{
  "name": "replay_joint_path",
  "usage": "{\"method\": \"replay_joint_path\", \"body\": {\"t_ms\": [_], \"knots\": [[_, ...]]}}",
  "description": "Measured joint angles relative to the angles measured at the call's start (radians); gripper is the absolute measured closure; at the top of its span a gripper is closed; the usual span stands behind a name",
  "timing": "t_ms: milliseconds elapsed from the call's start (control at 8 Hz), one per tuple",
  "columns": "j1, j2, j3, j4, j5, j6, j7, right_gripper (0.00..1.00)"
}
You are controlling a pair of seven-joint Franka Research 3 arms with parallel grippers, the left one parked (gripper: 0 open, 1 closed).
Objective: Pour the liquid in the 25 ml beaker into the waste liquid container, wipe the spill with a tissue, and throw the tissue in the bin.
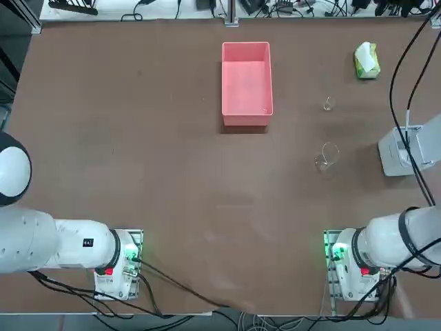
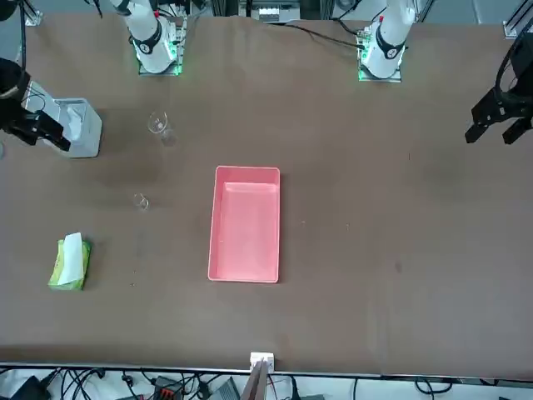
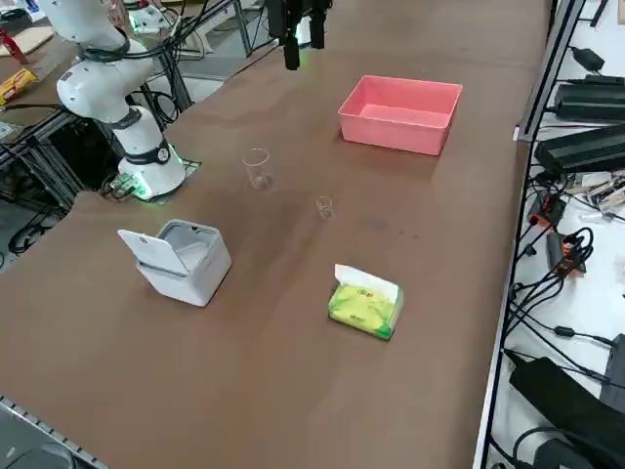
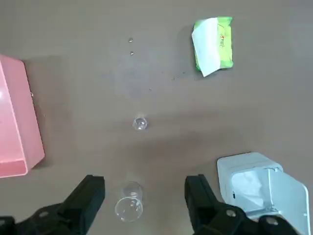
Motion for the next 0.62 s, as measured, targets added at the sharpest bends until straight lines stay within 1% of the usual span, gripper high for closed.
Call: {"method": "replay_joint_path", "body": {"t_ms": [250, 625], "knots": [[0.000, -0.024, 0.008, -0.005, 0.000, -0.001, 0.014, 0.00], [0.000, -0.031, 0.012, -0.006, 0.000, 0.001, 0.013, 0.00]]}}
